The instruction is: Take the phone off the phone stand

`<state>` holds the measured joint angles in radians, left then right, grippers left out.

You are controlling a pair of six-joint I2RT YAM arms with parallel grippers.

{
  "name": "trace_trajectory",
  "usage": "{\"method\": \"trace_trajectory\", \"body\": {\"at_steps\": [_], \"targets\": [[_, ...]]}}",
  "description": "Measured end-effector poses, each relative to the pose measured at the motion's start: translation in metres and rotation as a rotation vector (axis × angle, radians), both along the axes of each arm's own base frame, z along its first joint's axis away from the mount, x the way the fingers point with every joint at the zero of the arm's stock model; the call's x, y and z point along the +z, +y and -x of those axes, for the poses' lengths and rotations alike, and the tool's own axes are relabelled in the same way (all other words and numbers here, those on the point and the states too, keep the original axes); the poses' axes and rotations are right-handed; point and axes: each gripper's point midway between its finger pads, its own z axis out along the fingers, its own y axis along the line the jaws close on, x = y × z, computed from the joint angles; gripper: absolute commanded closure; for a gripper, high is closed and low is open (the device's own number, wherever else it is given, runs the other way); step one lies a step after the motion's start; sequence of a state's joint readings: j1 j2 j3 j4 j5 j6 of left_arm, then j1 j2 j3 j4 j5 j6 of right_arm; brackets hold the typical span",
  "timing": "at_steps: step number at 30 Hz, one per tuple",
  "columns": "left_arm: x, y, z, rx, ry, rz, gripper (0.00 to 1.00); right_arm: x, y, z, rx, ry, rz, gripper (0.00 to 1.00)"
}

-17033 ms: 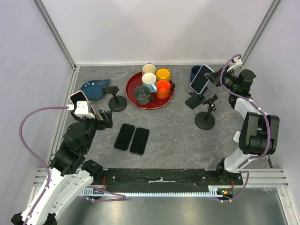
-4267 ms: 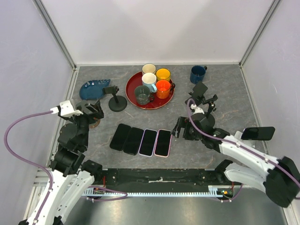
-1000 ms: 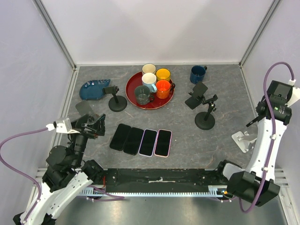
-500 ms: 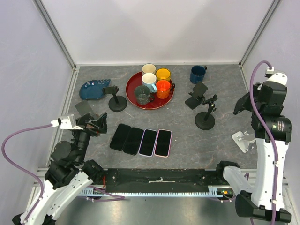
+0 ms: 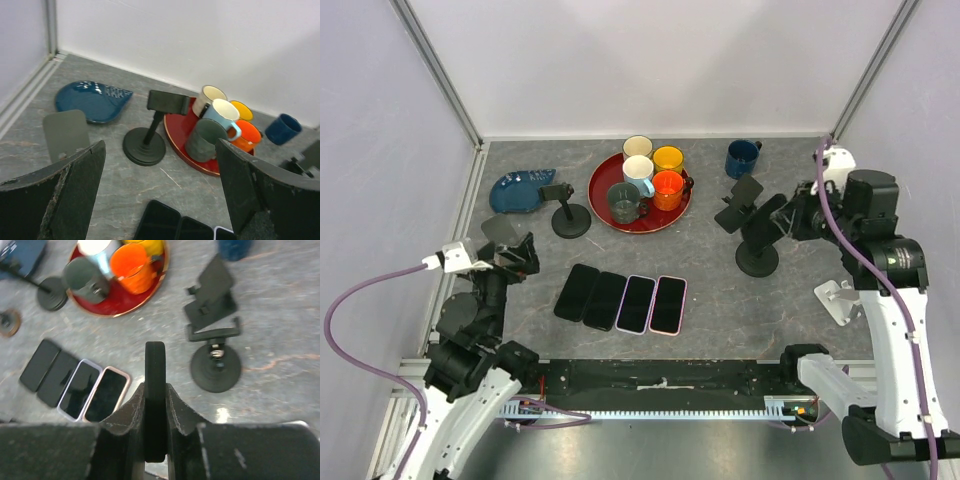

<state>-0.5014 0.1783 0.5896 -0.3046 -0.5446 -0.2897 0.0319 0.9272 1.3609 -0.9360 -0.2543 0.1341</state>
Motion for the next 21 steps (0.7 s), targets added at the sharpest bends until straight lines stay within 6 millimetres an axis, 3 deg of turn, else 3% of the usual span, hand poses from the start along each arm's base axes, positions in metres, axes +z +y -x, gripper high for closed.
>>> {"method": "trace_trajectory", "body": {"at_steps": [6, 13, 21], "targets": [[-0.003, 0.023, -0.004, 0.116, 0.016, -0.008, 0.04, -0.041, 0.051, 0.011, 0.237, 0.118, -0.100, 1.00], [-0.006, 0.033, -0.007, 0.164, 0.032, -0.015, 0.04, -0.130, 0.086, 0.031, 0.363, 0.344, -0.145, 1.00], [-0.013, 0.032, -0.013, 0.172, 0.066, -0.029, 0.04, -0.212, 0.118, 0.048, 0.403, 0.526, -0.175, 1.00]]}}
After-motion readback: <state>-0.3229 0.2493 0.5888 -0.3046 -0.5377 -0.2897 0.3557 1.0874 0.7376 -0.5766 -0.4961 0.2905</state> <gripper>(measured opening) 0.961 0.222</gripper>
